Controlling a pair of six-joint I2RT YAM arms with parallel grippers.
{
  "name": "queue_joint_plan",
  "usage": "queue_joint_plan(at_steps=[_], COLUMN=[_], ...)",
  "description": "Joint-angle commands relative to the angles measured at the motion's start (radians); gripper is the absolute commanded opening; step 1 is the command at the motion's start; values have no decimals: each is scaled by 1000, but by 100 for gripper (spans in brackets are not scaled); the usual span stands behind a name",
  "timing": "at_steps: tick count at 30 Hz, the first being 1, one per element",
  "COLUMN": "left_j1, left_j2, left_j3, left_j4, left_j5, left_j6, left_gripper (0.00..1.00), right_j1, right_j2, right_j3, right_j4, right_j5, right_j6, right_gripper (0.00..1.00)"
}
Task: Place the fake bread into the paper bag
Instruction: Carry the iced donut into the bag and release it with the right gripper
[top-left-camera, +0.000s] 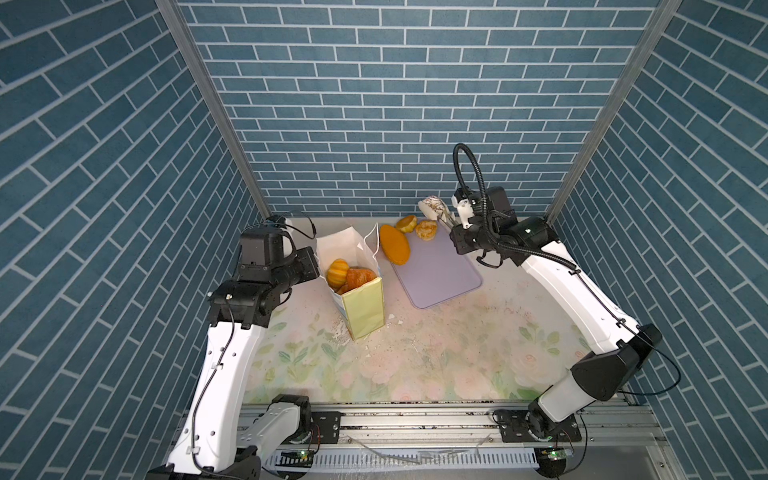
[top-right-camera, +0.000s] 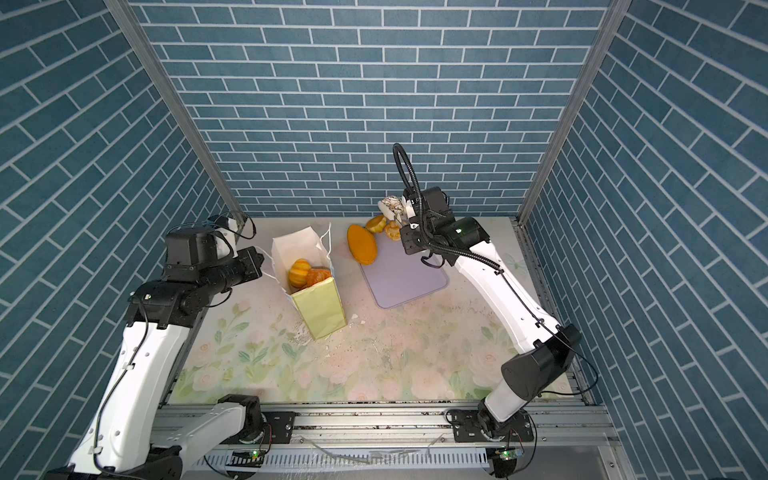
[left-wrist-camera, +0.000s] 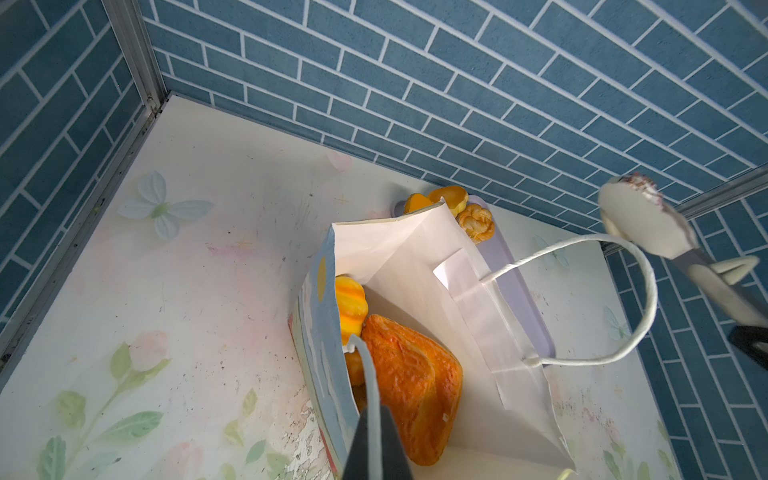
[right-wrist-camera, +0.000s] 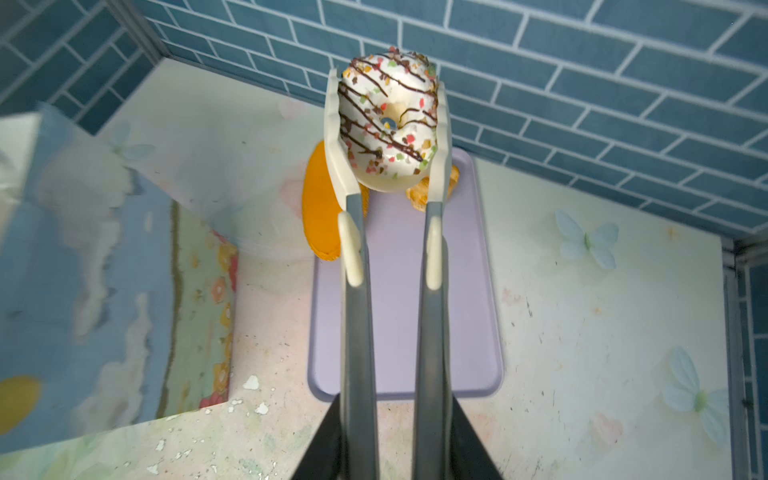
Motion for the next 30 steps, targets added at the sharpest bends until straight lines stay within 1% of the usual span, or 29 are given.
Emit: queue_joint_plan(at_steps=[1,3,7,11,14,18,23,27,30], left_j1=[-5,-5,-5,-4,-5,-4,-5,-5,-5], left_j2=[2,11,31,26,26,13,2,-5,-17], left_j3=[2,-2,18,19,24,9,13,-1,-17], left_j4=[20,25,29,30,30,27,10,13,27], left_j5=[8,-1,21,18,15,15,15,18,21], left_j6=[-1,1,-15,-26,-34,-35,-24,-22,-26], left_gripper=[0,0,0,0,0,0,0,0,0], right_j1=[64,100,170,235,286,327,366,385,392], right_j2=[-43,-33,-3,34,61,100,133,168,170], right_j3=[88,131,201,238,238,229,171,167,151], right_j4=[11,-10,-28,-22,-26,-56,-64,-93,-89], right_j5=[-53,-78,-113,-185,-186,-169,-134,-92,-60], right_j6=[-117,-153,-193,-228,-248,-244,-235,-214,-190], right_gripper=[33,33,33,33,33,33,35,39,47])
